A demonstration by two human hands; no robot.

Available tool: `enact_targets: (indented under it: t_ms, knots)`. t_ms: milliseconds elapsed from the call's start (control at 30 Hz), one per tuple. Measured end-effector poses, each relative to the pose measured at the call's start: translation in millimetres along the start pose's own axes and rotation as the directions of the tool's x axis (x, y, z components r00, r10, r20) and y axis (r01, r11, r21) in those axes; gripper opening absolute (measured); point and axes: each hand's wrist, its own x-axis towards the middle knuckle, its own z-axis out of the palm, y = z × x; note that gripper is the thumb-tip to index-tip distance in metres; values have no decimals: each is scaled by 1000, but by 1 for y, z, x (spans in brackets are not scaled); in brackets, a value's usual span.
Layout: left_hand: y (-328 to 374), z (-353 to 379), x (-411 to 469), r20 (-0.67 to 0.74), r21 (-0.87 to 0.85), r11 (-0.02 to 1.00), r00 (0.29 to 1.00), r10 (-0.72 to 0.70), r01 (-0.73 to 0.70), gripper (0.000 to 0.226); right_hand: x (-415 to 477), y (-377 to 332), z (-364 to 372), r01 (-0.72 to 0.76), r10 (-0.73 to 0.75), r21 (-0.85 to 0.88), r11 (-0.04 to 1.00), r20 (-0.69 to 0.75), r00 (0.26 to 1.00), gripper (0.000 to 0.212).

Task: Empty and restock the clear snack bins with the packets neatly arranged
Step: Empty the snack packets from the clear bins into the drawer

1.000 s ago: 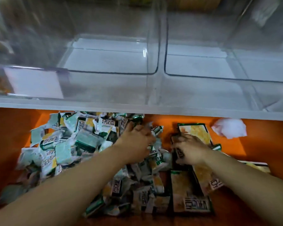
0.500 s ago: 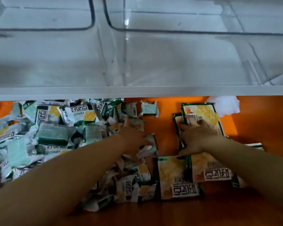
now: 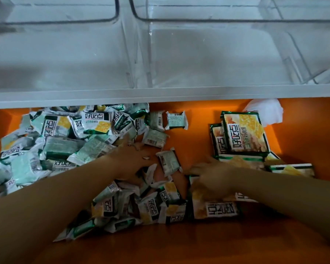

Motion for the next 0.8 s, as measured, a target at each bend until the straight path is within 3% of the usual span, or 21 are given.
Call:
enact_targets:
  t_ms: [100, 300, 367, 433, 500, 567, 700, 800]
  knots:
    - [-2, 5, -6, 60, -7, 999, 998, -37, 37, 76, -15, 20, 8, -27, 31, -96, 995, 50, 998, 40]
    - [0, 9, -5, 39, -57, 997, 998, -47, 49, 71, -16, 21, 7, -51, 63, -101, 994, 126, 990, 39]
    - [1, 8, -6, 5, -109, 993, 999, -43, 43, 65, -19, 22, -3, -33, 34, 38, 999, -9, 999, 35]
    - [4, 3, -6, -48, -145, 989, 999, -26, 19, 60, -32, 30, -12, -85, 143, 276, 958, -196, 970, 33]
    - [10, -6, -3, -127, -152, 988, 992, -17, -3, 58, -46, 47, -14, -161, 353, 475, 865, -350, 868, 35]
    - [19, -20, 4, -202, -152, 988, 979, -9, -22, 55, -58, 69, -10, -213, 561, 655, 725, -382, 735, 36]
    - [42, -48, 29, -282, -353, 929, 959, 12, -116, 47, -72, 102, 8, -409, 790, 752, 517, -236, 566, 61]
    - [65, -71, 51, -281, -537, 830, 960, -4, -154, 49, -70, 112, 23, -357, 834, 903, 240, -3, 552, 64]
